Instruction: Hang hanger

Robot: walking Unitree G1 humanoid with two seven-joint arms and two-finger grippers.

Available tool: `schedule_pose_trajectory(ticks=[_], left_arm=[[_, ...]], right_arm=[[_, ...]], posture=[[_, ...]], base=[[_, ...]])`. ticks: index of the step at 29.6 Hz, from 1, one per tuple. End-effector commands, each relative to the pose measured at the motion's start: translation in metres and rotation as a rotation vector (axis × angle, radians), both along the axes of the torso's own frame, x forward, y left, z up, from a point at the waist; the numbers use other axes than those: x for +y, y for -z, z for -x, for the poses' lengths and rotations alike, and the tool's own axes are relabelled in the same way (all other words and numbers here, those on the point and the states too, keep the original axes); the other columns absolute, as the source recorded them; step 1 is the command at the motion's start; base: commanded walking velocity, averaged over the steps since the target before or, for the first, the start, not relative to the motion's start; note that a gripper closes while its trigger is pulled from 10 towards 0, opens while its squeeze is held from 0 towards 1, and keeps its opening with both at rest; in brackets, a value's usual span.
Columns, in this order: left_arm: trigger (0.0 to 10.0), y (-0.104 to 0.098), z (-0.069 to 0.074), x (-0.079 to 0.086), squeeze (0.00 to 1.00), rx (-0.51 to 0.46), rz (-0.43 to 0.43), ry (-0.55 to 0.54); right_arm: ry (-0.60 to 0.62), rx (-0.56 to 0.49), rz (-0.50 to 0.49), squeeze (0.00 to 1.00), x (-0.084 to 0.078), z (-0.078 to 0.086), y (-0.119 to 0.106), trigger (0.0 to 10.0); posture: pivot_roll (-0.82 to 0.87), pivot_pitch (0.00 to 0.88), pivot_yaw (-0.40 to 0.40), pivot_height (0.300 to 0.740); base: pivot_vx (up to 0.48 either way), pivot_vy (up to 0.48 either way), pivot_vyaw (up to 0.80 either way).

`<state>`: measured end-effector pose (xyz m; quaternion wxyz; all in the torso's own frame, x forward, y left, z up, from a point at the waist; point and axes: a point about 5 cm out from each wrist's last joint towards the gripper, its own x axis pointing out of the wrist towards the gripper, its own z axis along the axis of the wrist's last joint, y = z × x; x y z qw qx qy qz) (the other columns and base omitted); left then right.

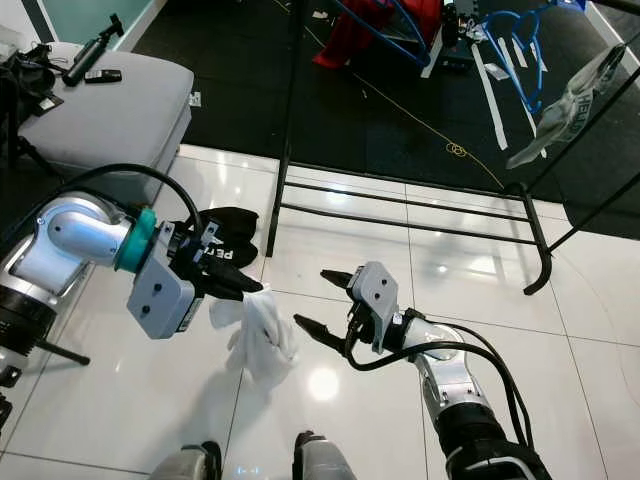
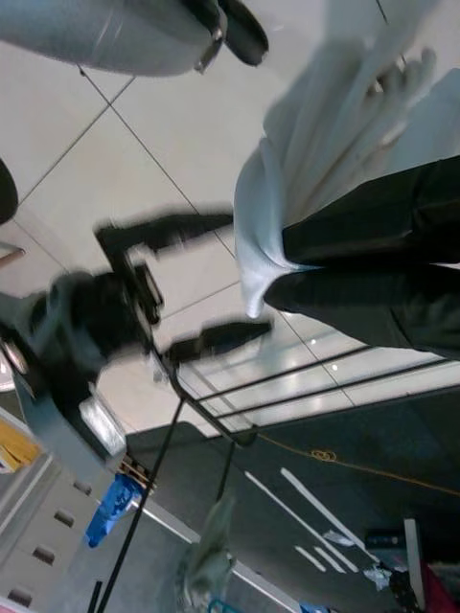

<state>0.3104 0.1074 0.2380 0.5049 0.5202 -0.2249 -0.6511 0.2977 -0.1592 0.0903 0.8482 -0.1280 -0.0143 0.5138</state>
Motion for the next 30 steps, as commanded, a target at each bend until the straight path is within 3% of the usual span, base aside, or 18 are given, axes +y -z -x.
schedule_pose_trajectory(ticks=[1, 5, 7, 8, 9, 10, 12, 13, 17, 21, 22, 23, 25, 30], left_arm=[[0.0, -0.006, 0.0, -0.005, 0.0, -0.022, 0.029, 0.022], [0.0, -0.015, 0.002, -0.008, 0.0, -0.035, 0.067, 0.037], [0.0, -0.029, 0.005, -0.014, 0.0, -0.042, 0.132, 0.057], [0.0, -0.035, 0.006, -0.015, 0.0, -0.047, 0.158, 0.065], [0.0, -0.035, 0.006, -0.015, 0.0, -0.047, 0.158, 0.065], [0.0, -0.04, 0.007, -0.017, 0.0, -0.057, 0.178, 0.073], [0.0, -0.043, 0.007, -0.017, 0.0, -0.065, 0.189, 0.078], [0.0, -0.05, 0.007, -0.016, 0.0, -0.083, 0.205, 0.081], [0.0, -0.071, 0.008, -0.015, 0.0, -0.116, 0.262, 0.086], [0.0, -0.079, 0.007, -0.014, 0.0, -0.131, 0.281, 0.08], [0.0, -0.082, 0.006, -0.012, 0.0, -0.136, 0.289, 0.072], [0.0, -0.082, 0.006, -0.012, 0.0, -0.136, 0.289, 0.072], [0.0, -0.087, 0.003, -0.01, 0.0, -0.144, 0.308, 0.052], [0.0, -0.095, 0.0, -0.005, 0.0, -0.158, 0.333, 0.026]], right_arm=[[-0.024, 0.022, 0.012, 1.0, -0.002, 0.003, 0.005, 10.0], [-0.028, 0.028, 0.035, 1.0, 0.002, 0.001, 0.009, 10.0], [-0.045, 0.039, 0.047, 1.0, 0.01, 0.001, 0.014, 10.0], [-0.059, 0.049, 0.048, 0.61, 0.014, 0.001, 0.015, 10.0], [-0.059, 0.049, 0.048, 0.61, 0.014, 0.001, 0.015, 10.0], [-0.075, 0.057, 0.048, 0.25, 0.017, 0.002, 0.017, 10.0], [-0.086, 0.063, 0.047, 0.25, 0.018, 0.002, 0.018, 10.0], [-0.1, 0.071, 0.046, 0.0, 0.02, 0.003, 0.019, 10.0], [-0.126, 0.097, 0.04, 0.0, 0.022, 0.006, 0.023, 10.0], [-0.131, 0.12, 0.039, 0.0, 0.022, 0.009, 0.028, 10.0], [-0.122, 0.133, 0.041, 0.0, 0.02, 0.009, 0.03, 6.8], [-0.122, 0.133, 0.041, 0.0, 0.02, 0.009, 0.03, 6.8], [-0.096, 0.15, 0.046, 0.0, 0.017, 0.01, 0.034, 4.0], [-0.062, 0.164, 0.052, 0.0, 0.013, 0.011, 0.039, 3.6]], posture=[[0.0, 0.113, -0.03, 0.74], [0.0, 0.108, -0.034, 0.74], [0.01, 0.106, -0.038, 0.74], [0.01, 0.106, -0.046, 0.74], [0.01, 0.106, -0.046, 0.74], [0.01, 0.106, -0.046, 0.74], [0.02, 0.104, -0.048, 0.74], [0.02, 0.104, -0.048, 0.74], [0.02, 0.103, -0.047, 0.74], [0.02, 0.102, -0.045, 0.74], [0.02, 0.103, -0.046, 0.74], [0.02, 0.103, -0.046, 0.74], [0.01, 0.103, -0.044, 0.74], [0.01, 0.103, -0.044, 0.74]], base=[[0.0, 0.0, 0.0], [0.0, 0.0, 0.0], [0.0, 0.0, 0.0], [0.0, 0.0, 0.0], [0.0, 0.0, 0.0], [0.0, 0.0, 0.0], [0.0, 0.0, 0.0], [0.0, 0.0, 0.0], [0.0, 0.0, 0.0], [0.0, 0.0, 0.0], [0.0, 0.0, 0.0], [0.0, 0.0, 0.0], [0.0, 0.0, 0.0], [0.0, 0.0, 0.0]])
